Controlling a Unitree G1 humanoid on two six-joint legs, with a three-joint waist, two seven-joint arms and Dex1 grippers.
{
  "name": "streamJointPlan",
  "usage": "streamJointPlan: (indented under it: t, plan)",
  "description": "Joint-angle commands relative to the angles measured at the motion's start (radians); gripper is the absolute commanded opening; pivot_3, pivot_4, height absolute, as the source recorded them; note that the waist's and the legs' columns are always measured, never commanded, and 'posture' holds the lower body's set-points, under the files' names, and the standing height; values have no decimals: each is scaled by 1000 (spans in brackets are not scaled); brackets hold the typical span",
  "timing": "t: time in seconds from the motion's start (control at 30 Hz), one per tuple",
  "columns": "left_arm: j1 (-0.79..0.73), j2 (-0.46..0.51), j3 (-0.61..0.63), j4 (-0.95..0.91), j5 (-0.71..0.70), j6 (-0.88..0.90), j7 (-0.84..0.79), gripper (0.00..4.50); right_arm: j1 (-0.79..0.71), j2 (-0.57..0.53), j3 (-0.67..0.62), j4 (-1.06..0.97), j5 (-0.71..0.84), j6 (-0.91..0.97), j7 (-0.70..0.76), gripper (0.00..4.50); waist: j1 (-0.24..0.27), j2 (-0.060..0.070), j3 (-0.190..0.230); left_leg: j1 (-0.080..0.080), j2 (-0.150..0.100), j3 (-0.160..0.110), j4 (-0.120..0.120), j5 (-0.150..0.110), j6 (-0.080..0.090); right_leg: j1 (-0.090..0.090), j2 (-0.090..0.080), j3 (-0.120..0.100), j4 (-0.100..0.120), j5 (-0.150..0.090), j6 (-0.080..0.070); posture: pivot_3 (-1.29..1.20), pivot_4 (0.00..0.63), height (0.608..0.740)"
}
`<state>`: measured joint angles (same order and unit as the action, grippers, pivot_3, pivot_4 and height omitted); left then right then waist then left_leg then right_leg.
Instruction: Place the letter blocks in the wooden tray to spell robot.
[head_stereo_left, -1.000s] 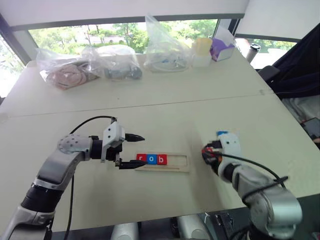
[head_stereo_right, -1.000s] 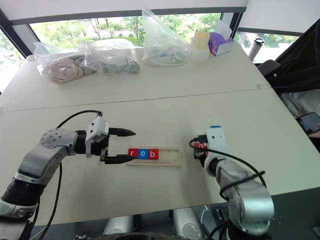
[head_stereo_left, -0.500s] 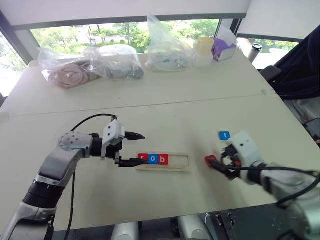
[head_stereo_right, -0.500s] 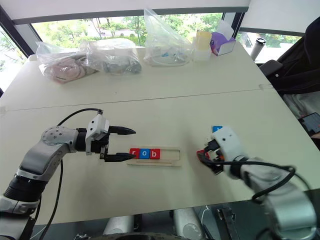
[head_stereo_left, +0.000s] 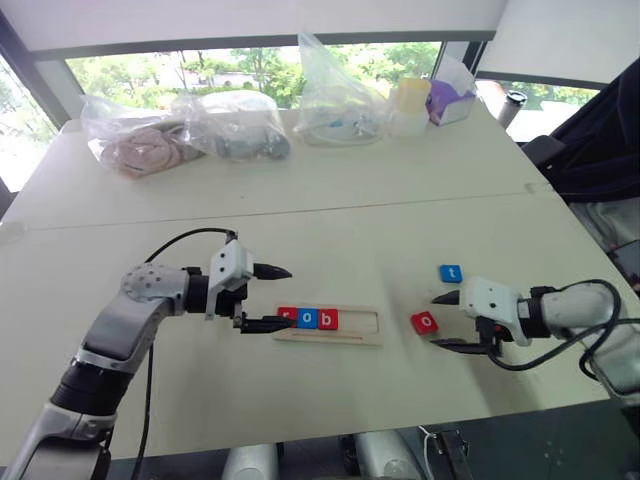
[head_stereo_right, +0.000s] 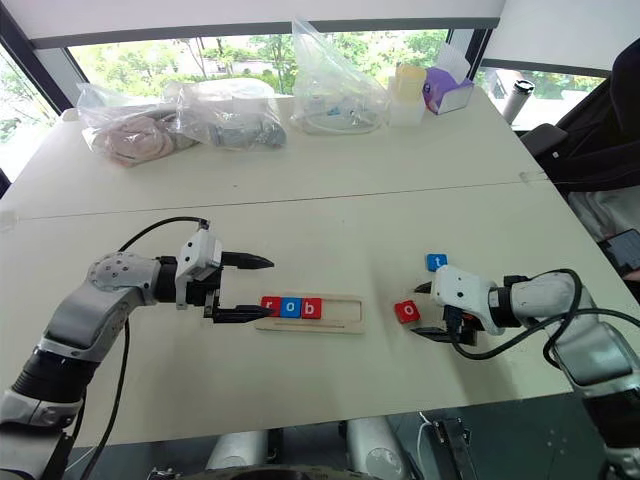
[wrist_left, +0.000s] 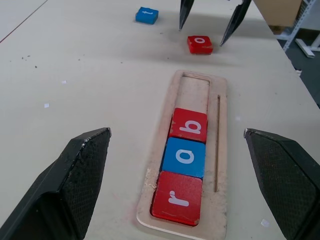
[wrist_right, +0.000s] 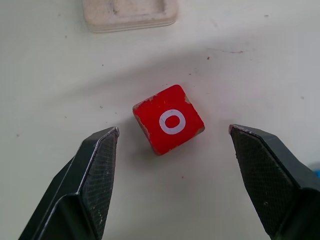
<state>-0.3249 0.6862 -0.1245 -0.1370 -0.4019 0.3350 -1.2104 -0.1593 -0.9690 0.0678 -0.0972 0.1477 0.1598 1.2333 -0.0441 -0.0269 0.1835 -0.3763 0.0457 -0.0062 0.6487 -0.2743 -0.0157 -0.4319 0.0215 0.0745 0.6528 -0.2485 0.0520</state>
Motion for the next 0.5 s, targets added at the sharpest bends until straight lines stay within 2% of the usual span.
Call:
streamJointPlan:
  t: [0.03, 0.3, 0.47, 0.5]
  plan:
    - [3, 10, 26, -38, -5, -9, 13, 4500, -42, 6, 40, 93, -40, -114, 34, 3630, 1, 0, 0, 0, 0, 0, 0, 0, 0, 0, 0, 0, 0, 0, 0, 0, 150, 740]
    - [13, 16, 36, -54, -12, -4, 33, 4500, -81, 29, 78, 149, -33, -154, 79, 3630, 1, 0, 0, 3, 0, 0, 1, 0, 0, 3, 0, 0, 0, 0, 0, 0, 150, 740]
    - [12, 17, 34, -54, -16, 0, 39, 4500, -98, 58, 79, 111, -8, -110, 74, 1407, -3, 0, 0, 3, 1, 0, 0, 0, 0, 3, 0, 0, 1, 0, 0, 0, 150, 740]
    - [10, 16, 34, -53, -16, 1, 40, 4500, -101, 63, 77, 101, -3, -96, 72, 1079, -2, 0, 0, 4, 1, 0, 1, 0, 0, 3, 0, 0, 1, 0, 0, 0, 150, 740]
